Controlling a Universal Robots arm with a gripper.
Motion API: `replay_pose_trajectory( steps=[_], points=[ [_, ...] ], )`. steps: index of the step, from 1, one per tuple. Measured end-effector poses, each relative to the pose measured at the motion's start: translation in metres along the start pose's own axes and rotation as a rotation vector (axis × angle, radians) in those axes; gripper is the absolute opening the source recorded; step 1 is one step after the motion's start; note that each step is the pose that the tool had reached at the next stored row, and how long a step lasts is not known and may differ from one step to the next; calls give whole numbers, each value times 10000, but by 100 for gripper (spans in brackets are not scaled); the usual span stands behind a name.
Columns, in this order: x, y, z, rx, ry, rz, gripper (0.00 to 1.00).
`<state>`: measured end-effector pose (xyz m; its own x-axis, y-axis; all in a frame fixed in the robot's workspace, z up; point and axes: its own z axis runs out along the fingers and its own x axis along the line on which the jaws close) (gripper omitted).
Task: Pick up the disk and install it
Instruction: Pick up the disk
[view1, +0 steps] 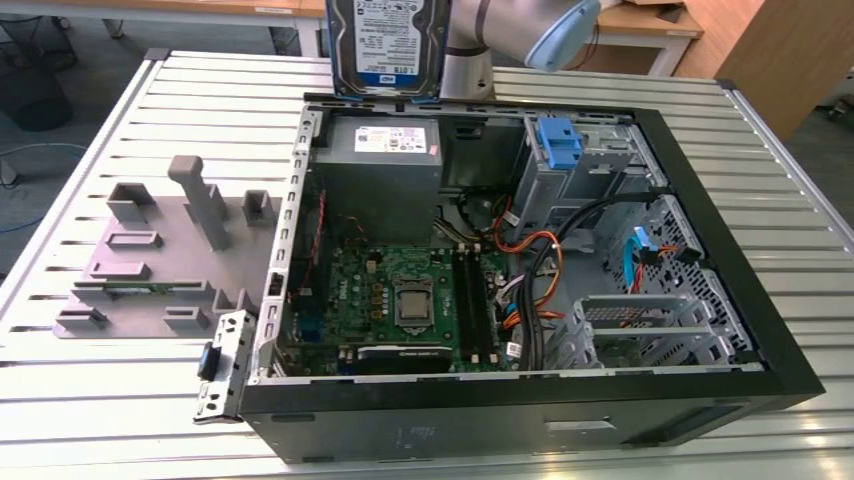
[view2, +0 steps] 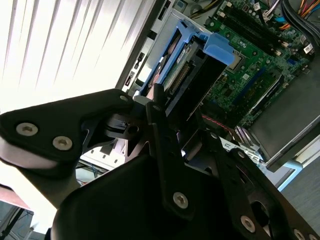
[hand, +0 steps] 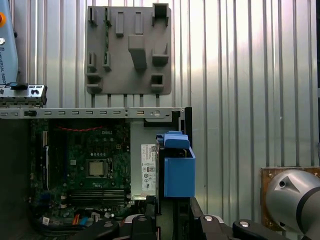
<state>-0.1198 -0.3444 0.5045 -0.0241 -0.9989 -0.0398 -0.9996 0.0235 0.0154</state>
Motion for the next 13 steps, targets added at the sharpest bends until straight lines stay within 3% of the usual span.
replay_pose_trajectory(
  steps=[4, 13],
  points=[
    [-2, -54, 0, 1, -1, 0, 35],
    [-7, -248, -2, 0, 0, 1, 35]
  ],
)
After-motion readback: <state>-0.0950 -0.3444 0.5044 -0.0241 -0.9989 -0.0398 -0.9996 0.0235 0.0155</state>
